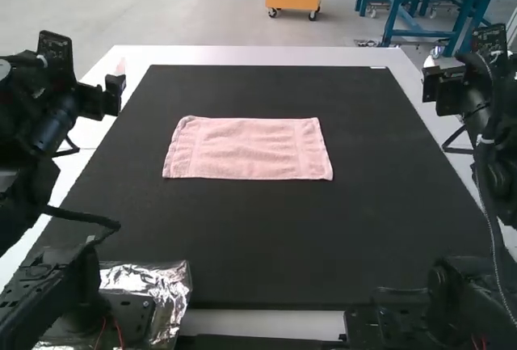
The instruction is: Fold the towel.
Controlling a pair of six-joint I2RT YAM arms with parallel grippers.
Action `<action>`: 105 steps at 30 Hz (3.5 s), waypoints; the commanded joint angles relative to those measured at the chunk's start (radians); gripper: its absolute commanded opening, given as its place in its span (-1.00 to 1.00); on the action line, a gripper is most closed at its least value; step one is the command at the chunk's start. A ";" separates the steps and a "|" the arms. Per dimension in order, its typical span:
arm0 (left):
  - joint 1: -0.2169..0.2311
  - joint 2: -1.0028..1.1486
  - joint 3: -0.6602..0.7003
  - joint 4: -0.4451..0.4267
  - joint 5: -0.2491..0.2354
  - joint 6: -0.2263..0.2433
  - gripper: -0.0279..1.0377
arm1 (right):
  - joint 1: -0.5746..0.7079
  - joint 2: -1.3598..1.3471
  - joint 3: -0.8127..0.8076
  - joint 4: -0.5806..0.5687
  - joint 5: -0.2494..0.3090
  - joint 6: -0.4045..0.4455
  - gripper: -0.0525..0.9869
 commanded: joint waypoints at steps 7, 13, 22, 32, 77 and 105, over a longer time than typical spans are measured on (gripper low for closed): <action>-0.003 0.610 0.230 -0.077 -0.020 -0.206 0.85 | 0.026 0.599 0.249 -0.219 -0.177 0.251 0.85; -0.005 0.911 0.352 -0.183 0.015 -0.235 0.85 | 0.098 0.816 0.265 -0.188 -0.297 0.264 0.84; -0.005 1.120 0.482 -0.151 0.046 -0.215 0.85 | 0.221 1.068 0.357 -0.084 -0.220 0.263 0.85; -0.040 1.265 0.543 -0.059 0.035 -0.177 0.84 | 0.245 1.278 0.541 -0.045 -0.197 0.266 0.85; -0.065 1.649 0.780 0.038 -0.069 -0.105 0.78 | 0.210 1.709 0.937 -0.076 -0.197 0.266 0.84; -0.051 1.678 0.815 -0.050 0.015 -0.112 -0.91 | 0.178 1.663 0.903 -0.107 -0.260 0.267 -0.94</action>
